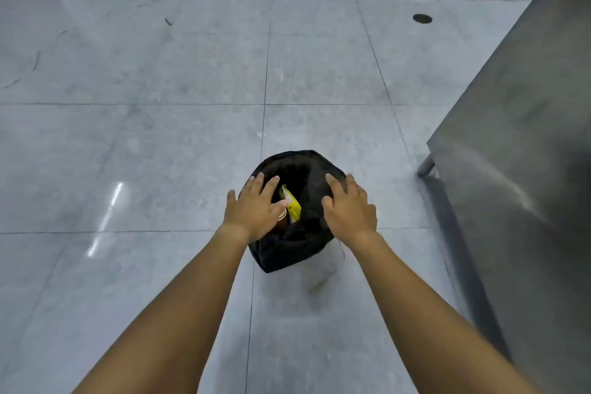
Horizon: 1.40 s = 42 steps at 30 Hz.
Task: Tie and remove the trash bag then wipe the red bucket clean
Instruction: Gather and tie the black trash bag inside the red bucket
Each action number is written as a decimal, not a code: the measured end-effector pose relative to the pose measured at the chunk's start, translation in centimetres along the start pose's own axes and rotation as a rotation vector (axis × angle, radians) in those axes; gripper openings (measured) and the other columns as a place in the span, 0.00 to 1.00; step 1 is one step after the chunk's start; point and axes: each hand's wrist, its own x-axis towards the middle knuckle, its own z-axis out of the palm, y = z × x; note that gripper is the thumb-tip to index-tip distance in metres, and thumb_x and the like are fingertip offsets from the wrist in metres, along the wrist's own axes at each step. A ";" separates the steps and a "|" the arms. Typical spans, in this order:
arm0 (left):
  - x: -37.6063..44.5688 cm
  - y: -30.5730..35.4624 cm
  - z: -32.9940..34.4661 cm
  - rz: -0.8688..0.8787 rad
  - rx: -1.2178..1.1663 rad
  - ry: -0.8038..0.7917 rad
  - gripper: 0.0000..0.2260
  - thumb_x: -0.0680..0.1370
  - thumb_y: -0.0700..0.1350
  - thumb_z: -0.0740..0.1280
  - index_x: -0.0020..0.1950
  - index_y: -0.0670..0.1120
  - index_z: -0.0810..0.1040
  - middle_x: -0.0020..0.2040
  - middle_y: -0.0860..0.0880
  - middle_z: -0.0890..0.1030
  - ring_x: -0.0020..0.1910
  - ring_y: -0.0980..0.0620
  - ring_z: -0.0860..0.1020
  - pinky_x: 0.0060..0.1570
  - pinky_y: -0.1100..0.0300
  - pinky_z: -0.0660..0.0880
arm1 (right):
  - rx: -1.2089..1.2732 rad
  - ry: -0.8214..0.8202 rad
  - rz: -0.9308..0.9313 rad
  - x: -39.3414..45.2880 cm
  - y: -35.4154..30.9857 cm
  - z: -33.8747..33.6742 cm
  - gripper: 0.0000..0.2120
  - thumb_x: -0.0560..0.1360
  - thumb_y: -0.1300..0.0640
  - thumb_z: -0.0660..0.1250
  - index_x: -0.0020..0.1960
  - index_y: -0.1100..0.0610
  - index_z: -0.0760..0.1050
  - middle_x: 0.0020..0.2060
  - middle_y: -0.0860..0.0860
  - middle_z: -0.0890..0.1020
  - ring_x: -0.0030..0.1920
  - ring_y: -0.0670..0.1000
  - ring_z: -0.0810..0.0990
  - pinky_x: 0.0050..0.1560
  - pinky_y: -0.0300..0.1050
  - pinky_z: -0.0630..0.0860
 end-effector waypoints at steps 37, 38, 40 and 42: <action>3.0 -8.9 1.6 -0.164 -0.697 1.050 0.09 0.81 0.46 0.53 0.52 0.50 0.73 0.43 0.46 0.79 0.42 0.42 0.77 0.41 0.50 0.74 | 1.129 0.700 0.245 4.4 6.4 -0.1 0.13 0.75 0.65 0.55 0.45 0.54 0.77 0.49 0.56 0.80 0.47 0.60 0.80 0.33 0.50 0.81; 2.8 -9.0 1.6 -0.188 -0.676 1.068 0.09 0.82 0.46 0.53 0.52 0.50 0.72 0.42 0.46 0.79 0.40 0.42 0.76 0.39 0.50 0.72 | 1.201 0.676 0.313 4.5 6.8 -0.4 0.12 0.76 0.65 0.55 0.49 0.56 0.76 0.51 0.57 0.79 0.46 0.61 0.80 0.30 0.48 0.79; 2.5 -8.8 1.5 -0.196 -0.666 1.066 0.08 0.82 0.47 0.53 0.52 0.51 0.71 0.38 0.47 0.78 0.36 0.42 0.77 0.37 0.49 0.76 | 1.284 0.646 0.377 4.6 7.3 -0.8 0.11 0.77 0.65 0.54 0.53 0.59 0.73 0.53 0.58 0.78 0.41 0.60 0.81 0.28 0.46 0.76; 2.3 -8.7 1.3 -0.142 -0.732 1.044 0.08 0.82 0.47 0.54 0.50 0.53 0.72 0.36 0.50 0.76 0.33 0.47 0.78 0.34 0.49 0.81 | 1.222 0.620 0.417 4.6 7.6 -0.9 0.12 0.77 0.66 0.53 0.57 0.61 0.72 0.56 0.59 0.77 0.44 0.60 0.81 0.37 0.53 0.79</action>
